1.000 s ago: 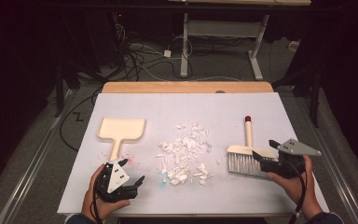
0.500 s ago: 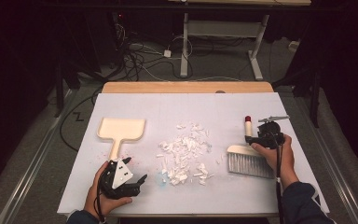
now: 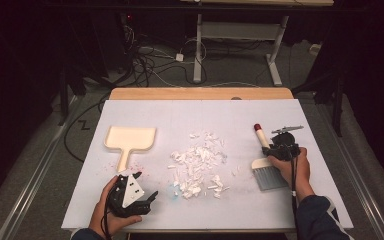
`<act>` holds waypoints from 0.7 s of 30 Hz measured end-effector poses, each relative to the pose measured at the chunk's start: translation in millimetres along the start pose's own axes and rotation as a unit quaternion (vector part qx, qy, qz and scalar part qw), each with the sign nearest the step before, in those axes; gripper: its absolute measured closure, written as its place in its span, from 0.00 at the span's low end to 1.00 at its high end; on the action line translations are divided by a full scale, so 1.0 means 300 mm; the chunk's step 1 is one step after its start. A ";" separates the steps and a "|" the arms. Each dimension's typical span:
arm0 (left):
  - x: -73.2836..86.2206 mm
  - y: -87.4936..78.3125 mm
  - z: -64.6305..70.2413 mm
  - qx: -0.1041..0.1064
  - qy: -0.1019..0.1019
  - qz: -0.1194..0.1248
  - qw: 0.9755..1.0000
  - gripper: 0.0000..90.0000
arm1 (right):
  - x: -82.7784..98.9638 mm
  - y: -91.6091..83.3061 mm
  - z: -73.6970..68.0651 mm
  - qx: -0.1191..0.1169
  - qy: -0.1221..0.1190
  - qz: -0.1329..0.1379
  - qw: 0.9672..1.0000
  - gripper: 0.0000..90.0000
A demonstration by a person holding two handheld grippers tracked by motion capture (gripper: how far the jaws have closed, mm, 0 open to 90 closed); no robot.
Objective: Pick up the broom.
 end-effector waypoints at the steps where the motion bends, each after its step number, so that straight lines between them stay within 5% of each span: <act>1: 0.000 -0.002 0.000 0.000 -0.001 0.001 1.000 0.23 | 0.001 0.000 0.003 -0.003 0.001 0.002 1.000 0.79; 10: -0.003 -0.001 0.003 0.001 0.000 0.001 1.000 0.23 | 0.009 -0.005 0.003 -0.004 0.000 0.017 1.000 0.80; 16: -0.005 -0.005 -0.002 0.000 -0.006 0.004 1.000 0.23 | -0.008 -0.078 0.008 -0.007 0.002 0.070 0.997 0.80; 21: -0.012 -0.011 -0.002 0.002 -0.019 0.013 1.000 0.24 | -0.014 -0.163 0.000 -0.022 -0.008 0.122 0.992 0.80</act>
Point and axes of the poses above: each handheld gripper's, and its own axes: y roughly forward along the jaws, x roughly out of its underside, z roughly to its right, the point moved 3 cm from there along y, roughly forward along the jaws, and after that the axes turned 8 degrees about z, right-handed, at the moved point
